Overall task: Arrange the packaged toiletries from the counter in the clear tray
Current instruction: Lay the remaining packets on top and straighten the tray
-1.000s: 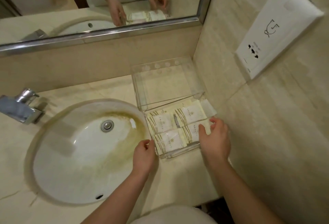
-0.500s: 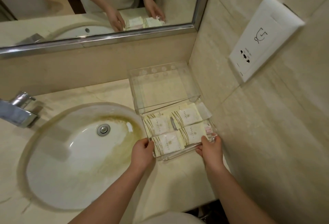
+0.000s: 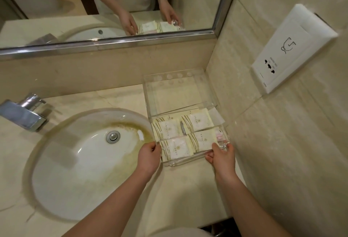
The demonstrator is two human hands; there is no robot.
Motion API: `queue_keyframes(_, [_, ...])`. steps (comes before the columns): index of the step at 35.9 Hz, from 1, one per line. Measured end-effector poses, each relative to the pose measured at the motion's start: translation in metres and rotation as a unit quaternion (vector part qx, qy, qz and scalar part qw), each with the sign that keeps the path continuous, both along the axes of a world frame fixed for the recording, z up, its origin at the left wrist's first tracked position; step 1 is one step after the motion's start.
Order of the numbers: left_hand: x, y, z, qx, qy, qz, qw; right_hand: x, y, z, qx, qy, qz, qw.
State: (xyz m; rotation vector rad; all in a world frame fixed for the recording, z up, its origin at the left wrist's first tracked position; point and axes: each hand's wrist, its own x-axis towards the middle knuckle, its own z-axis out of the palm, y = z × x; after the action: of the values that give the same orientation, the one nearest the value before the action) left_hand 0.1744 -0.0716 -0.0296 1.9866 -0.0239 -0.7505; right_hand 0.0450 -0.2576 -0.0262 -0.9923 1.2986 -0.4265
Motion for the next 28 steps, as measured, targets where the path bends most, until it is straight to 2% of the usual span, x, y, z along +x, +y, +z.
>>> queue_keyframes(10, [0.012,-0.005,0.006,0.005,0.001,-0.005,1.0,0.001,0.009,-0.002,0.018,-0.008,-0.021,1.0])
queue_keyframes(22, [0.012,-0.005,-0.004,-0.031,0.023,0.026,0.999,0.0,0.01,0.004,0.019,-0.004,-0.021,1.0])
queue_keyframes(28, [0.006,-0.003,-0.002,-0.049,0.026,0.037,0.998,0.001,0.008,0.007,-0.011,0.0,-0.014,1.0])
